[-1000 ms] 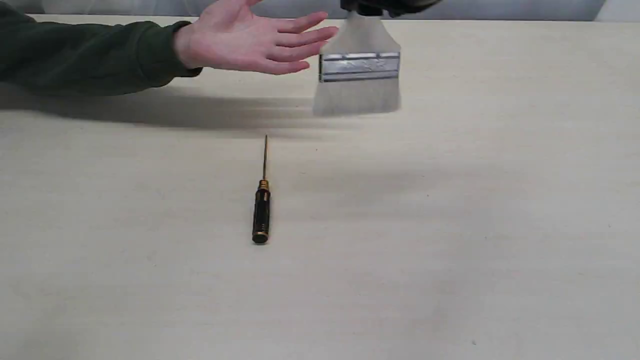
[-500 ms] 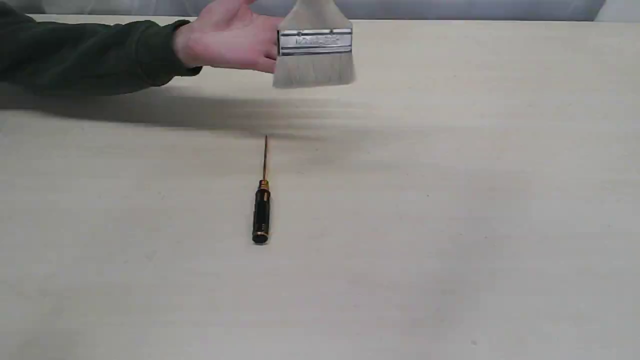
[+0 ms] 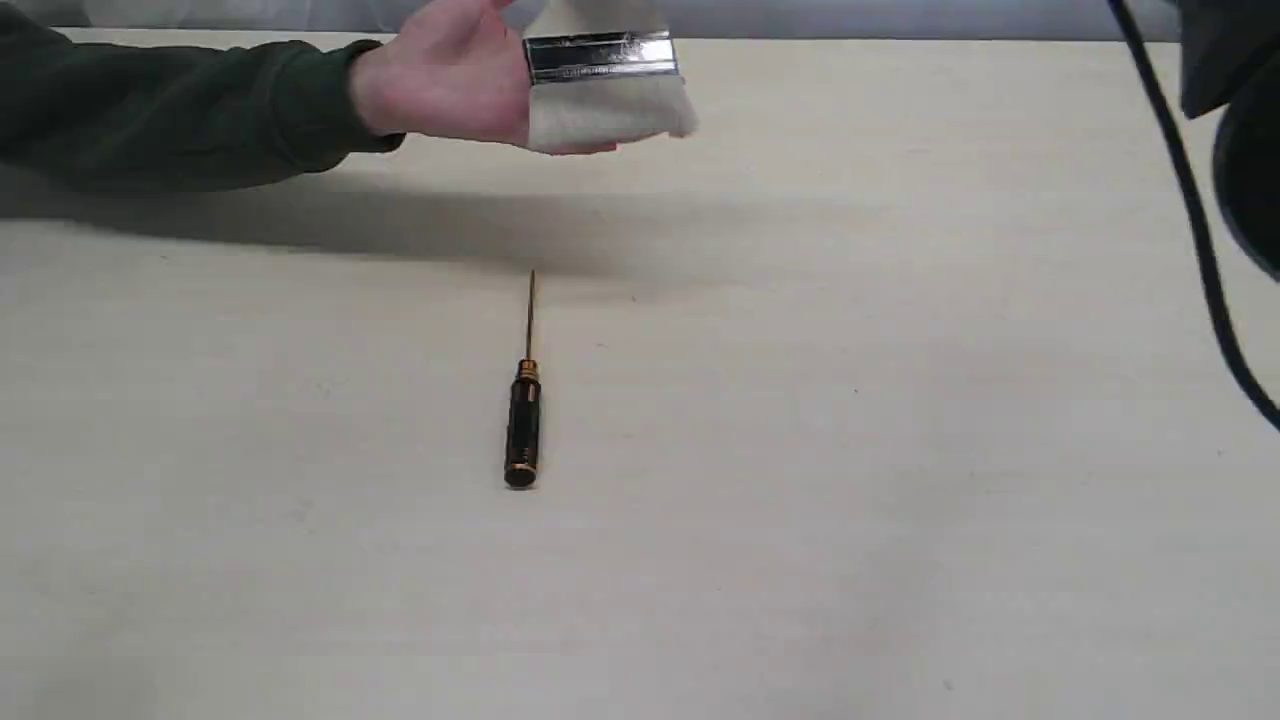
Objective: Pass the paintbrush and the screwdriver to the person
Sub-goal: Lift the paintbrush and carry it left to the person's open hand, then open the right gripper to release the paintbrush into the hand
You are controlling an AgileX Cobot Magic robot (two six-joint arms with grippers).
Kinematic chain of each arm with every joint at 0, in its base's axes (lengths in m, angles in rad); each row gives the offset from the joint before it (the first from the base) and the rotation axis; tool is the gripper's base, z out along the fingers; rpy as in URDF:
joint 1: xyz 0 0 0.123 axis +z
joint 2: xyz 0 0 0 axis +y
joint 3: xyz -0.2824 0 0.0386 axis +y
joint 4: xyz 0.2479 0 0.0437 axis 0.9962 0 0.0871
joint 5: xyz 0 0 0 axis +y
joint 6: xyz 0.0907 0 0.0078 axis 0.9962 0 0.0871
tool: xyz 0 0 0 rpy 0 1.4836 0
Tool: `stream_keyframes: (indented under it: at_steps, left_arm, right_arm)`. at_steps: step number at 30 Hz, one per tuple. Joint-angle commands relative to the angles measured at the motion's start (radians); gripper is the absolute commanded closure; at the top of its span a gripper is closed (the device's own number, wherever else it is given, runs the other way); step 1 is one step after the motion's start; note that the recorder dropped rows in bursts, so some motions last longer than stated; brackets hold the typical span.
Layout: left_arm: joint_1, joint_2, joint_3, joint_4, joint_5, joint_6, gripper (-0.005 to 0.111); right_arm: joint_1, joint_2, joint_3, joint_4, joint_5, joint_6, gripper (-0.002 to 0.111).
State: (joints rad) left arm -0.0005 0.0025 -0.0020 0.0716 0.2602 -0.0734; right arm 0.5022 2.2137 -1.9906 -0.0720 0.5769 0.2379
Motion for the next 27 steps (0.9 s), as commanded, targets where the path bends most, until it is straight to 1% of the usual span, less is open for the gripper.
stream_keyframes:
  at_steps: [1, 4, 5, 7, 12, 13, 14, 15, 22, 27]
  left_arm:
    - [-0.007, -0.002, 0.002, -0.003, -0.011, -0.002, 0.107]
    - [-0.007, -0.002, 0.002, -0.003, -0.011, -0.002, 0.107]
    - [-0.007, -0.002, 0.002, -0.003, -0.011, -0.002, 0.107]
    - [-0.007, -0.002, 0.002, -0.003, -0.011, -0.002, 0.107]
    - [-0.007, -0.002, 0.002, -0.003, -0.011, -0.002, 0.107]
    - [-0.007, -0.002, 0.002, -0.003, -0.011, -0.002, 0.107]
    - [-0.007, -0.002, 0.002, -0.003, -0.011, -0.002, 0.107]
    - [-0.007, -0.002, 0.002, -0.003, -0.011, -0.002, 0.107]
    - [-0.007, -0.002, 0.002, -0.005, -0.009, -0.002, 0.107]
    - [-0.007, -0.002, 0.002, -0.005, -0.009, -0.002, 0.107]
  right_arm:
    - [0.002, 0.024, -0.01, 0.012, 0.006, 0.0, 0.104]
    - [0.002, 0.037, -0.01, 0.012, 0.015, -0.002, 0.103]
    - [0.002, 0.04, -0.01, 0.016, 0.015, -0.002, 0.101]
    - [0.002, 0.039, -0.01, 0.045, 0.015, -0.023, 0.093]
    - [0.002, 0.019, -0.01, 0.114, 0.019, -0.07, 0.059]
    - [0.002, 0.009, -0.01, 0.117, 0.027, -0.07, 0.052]
    - [0.002, 0.001, -0.01, 0.117, 0.037, -0.07, 0.049]
    - [0.002, -0.013, -0.01, 0.112, 0.047, -0.07, 0.047]
    - [0.002, -0.112, 0.017, 0.109, 0.131, -0.125, 0.049]
    - [0.002, -0.227, 0.143, 0.109, 0.13, -0.151, 0.05]
